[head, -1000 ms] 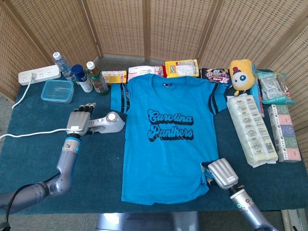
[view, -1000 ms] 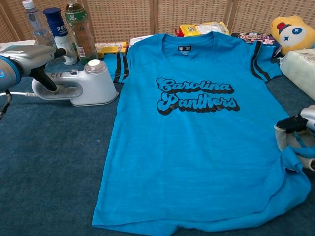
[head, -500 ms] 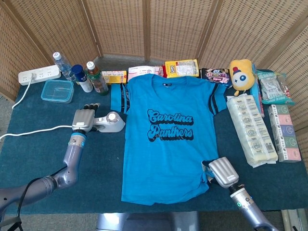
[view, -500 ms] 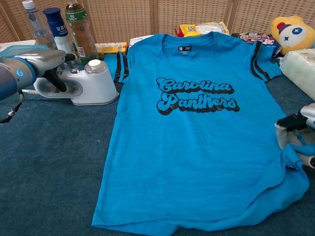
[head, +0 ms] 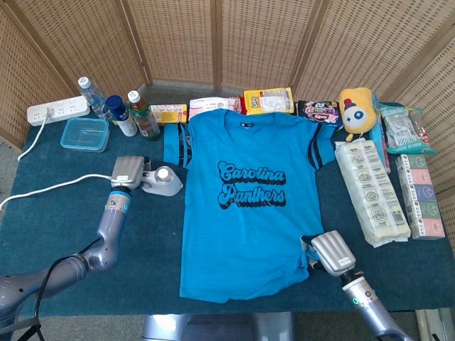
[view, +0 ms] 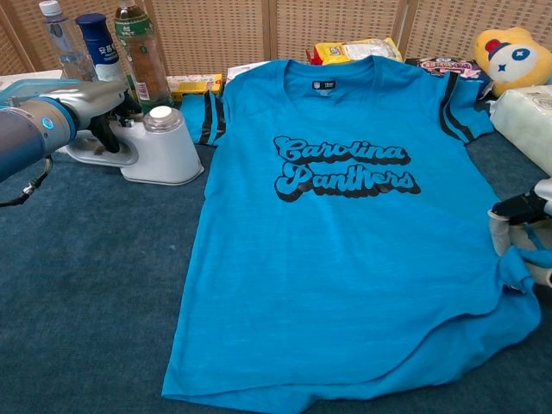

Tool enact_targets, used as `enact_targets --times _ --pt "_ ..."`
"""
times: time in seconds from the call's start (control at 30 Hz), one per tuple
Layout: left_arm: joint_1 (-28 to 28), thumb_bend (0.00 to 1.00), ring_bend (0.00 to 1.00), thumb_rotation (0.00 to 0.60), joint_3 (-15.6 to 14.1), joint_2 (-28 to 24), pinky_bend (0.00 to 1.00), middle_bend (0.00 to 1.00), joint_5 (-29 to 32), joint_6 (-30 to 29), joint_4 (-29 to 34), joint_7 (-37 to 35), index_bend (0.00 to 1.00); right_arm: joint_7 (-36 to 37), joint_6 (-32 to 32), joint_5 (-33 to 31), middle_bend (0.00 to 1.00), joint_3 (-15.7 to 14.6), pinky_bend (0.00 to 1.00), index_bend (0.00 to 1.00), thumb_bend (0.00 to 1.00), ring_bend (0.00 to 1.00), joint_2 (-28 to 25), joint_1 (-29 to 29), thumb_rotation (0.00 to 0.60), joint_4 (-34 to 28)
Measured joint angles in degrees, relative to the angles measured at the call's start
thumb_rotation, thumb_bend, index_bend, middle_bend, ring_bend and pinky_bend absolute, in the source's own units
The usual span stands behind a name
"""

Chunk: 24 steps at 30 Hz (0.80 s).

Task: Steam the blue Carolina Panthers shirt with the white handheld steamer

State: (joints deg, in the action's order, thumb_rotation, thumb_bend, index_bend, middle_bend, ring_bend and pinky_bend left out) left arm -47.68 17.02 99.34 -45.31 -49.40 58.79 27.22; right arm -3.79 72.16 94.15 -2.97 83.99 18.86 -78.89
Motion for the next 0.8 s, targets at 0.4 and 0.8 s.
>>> enact_targets --times 0.4,0.8 --pt "2.6 0.47 0.68 0.600 1.2 -5.2 0.77 0.72 -5.2 4.0 6.4 -15.2 0.60 0.0 0.4 0.1 0.69 0.0 0.89 0.72 0.51 0.76 -0.1 -0.1 0.600 -0.2" --pt "4.1 0.47 0.68 0.600 -0.4 -11.0 0.77 0.72 -12.7 2.4 17.8 -19.3 0.60 -0.3 0.1 -0.1 0.69 0.1 0.89 0.72 0.51 0.76 -0.4 0.0 0.600 -1.5"
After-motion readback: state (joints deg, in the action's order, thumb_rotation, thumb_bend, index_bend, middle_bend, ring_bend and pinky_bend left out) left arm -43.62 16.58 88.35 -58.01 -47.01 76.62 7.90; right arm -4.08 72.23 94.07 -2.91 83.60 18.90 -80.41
